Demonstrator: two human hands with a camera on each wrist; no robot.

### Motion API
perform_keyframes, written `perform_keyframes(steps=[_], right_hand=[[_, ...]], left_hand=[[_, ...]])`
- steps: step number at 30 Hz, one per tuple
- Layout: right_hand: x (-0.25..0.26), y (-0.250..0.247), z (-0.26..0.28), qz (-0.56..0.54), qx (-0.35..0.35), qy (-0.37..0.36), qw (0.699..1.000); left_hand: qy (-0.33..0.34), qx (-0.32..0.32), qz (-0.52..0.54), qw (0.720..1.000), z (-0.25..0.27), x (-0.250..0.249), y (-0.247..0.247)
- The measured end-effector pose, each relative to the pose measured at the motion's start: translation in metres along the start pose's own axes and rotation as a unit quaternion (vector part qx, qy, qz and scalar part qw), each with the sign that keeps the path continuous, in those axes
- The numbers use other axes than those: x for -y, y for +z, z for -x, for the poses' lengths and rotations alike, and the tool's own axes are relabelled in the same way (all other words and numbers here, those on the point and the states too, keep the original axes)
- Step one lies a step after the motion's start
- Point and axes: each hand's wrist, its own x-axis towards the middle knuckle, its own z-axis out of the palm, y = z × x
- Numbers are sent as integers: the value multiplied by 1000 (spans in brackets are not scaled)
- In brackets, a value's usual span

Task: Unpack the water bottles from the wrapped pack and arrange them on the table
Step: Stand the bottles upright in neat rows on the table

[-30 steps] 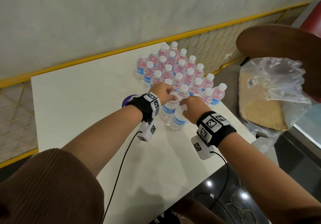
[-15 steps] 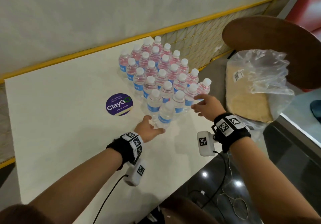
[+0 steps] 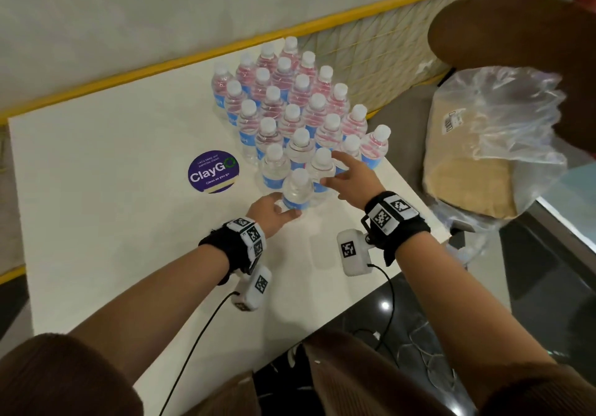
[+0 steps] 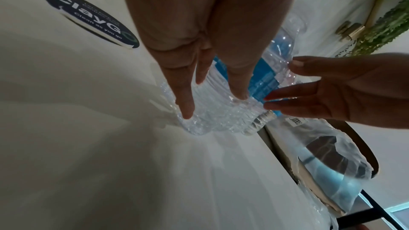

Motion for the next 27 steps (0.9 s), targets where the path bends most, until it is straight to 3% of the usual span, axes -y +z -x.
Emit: perform_keyframes(steps=[3, 9, 15, 21, 23, 27], right_hand=[[-3, 2, 0, 11, -7, -12, 1000], [25, -21, -6, 151, -41, -123, 980], [37, -25, -16, 221, 1, -112, 969], [36, -25, -15, 218, 3, -110, 970], [33, -35, -14, 171, -23, -98, 980], [18, -71, -18, 127, -158, -60, 977]], left_hand=[[-2, -7, -1, 1000, 6, -4, -2], [13, -47, 9, 999, 7, -9, -5], [10, -70, -18, 997, 8, -6, 0], [22, -72, -65, 995, 3, -6, 0], [33, -70, -68, 995, 2, -4, 0], [44, -73, -69, 994, 0, -3, -1]])
